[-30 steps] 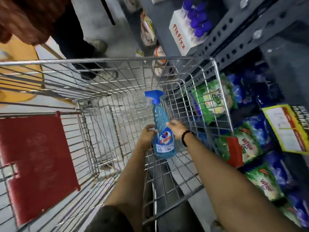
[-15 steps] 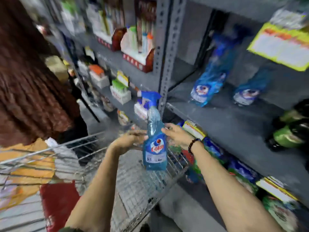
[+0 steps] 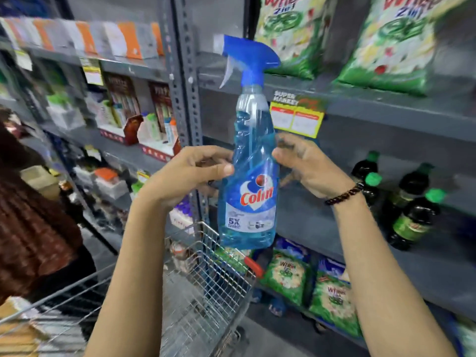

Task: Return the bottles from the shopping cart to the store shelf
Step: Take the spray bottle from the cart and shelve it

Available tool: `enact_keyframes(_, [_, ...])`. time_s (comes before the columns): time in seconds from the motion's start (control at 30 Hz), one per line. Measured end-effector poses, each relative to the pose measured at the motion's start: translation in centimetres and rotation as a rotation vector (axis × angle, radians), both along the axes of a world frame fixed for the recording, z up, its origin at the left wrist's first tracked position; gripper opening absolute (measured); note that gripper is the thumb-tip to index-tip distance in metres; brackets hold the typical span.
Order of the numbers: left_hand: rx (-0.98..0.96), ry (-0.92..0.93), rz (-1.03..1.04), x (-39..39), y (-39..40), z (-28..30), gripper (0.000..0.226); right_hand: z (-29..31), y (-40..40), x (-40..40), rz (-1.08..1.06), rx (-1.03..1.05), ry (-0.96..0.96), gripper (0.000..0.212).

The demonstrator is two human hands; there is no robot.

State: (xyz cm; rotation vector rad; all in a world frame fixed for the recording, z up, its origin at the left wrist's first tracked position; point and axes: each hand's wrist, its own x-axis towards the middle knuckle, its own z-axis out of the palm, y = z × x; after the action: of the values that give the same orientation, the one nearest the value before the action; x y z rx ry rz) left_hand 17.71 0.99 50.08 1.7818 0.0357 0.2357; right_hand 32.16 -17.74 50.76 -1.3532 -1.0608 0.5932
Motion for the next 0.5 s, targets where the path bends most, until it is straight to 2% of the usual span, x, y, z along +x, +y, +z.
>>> enact_keyframes(0.17, [-0.003, 0.065, -0.049, 3.5, -0.8, -1.4, 0.028, -2.3, -1.6, 3.2, 0.009, -0.076, 0.022, 0.028])
enact_keyframes(0.27, [0.028, 0.127, -0.017, 7.3, -0.9, -4.4, 0.038, -5.3, -2.1, 6.4, -0.045, -0.174, 0.055, 0.022])
enact_keyframes(0.4, [0.066, 0.167, 0.016, 12.3, -1.8, -9.5, 0.04, -9.6, -2.2, 10.4, -0.142, -0.299, 0.076, 0.032])
enact_keyframes(0.5, [0.108, 0.168, 0.064, 15.8, -2.4, -12.5, 0.044, -12.1, -2.1, 12.6, -0.221, -0.312, 0.063, 0.045])
